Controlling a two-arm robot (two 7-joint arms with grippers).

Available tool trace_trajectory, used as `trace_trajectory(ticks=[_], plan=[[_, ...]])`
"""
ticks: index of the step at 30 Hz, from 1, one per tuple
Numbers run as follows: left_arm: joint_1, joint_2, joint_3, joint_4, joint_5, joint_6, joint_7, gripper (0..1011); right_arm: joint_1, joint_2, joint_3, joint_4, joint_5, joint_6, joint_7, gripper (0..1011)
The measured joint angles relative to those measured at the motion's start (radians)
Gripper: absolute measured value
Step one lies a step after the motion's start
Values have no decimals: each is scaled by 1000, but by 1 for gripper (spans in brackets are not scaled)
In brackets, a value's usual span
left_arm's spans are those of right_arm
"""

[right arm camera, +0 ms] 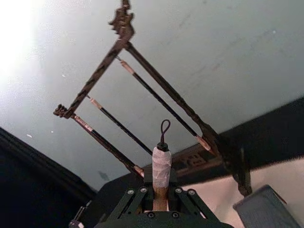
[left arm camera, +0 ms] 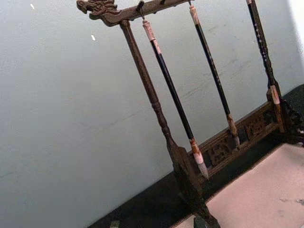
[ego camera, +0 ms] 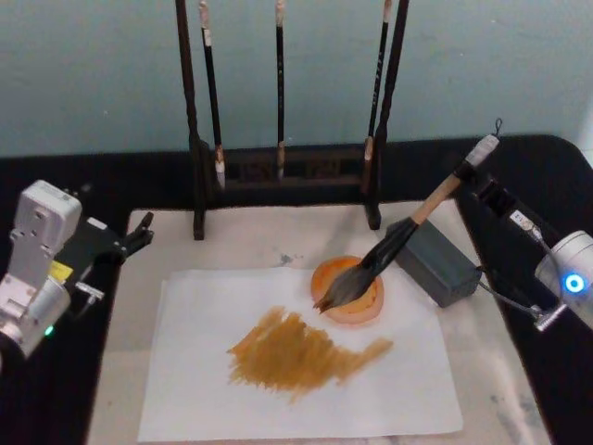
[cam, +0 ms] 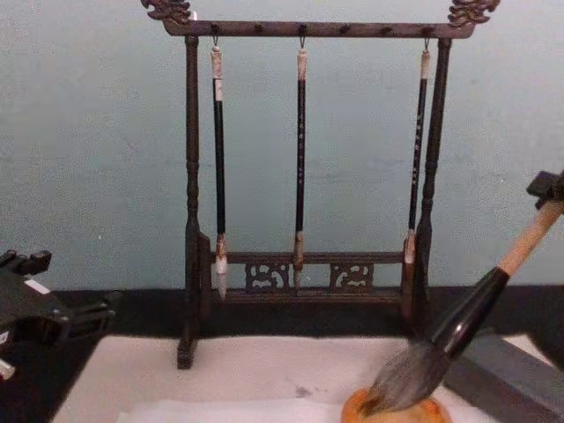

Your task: Pick up the brush from the inkstone, write on the paper, then place the brush back to its original position.

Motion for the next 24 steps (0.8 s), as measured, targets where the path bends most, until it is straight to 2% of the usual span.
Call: trace_trajectory(ticks=[4,8,16,24], plan=[[0,0,0,0,0,0,0,1010,24,13,6,50,53,37,14,154],[0,0,0,0,0,0,0,1010,53,29,0,101,76,56,24,154],[0,0,0,0,0,0,0,1010,111,43,-32,194,84,56,38,154],[0,0,0,0,0,0,0,1010,172,36,-64,293,105,55,42,155]])
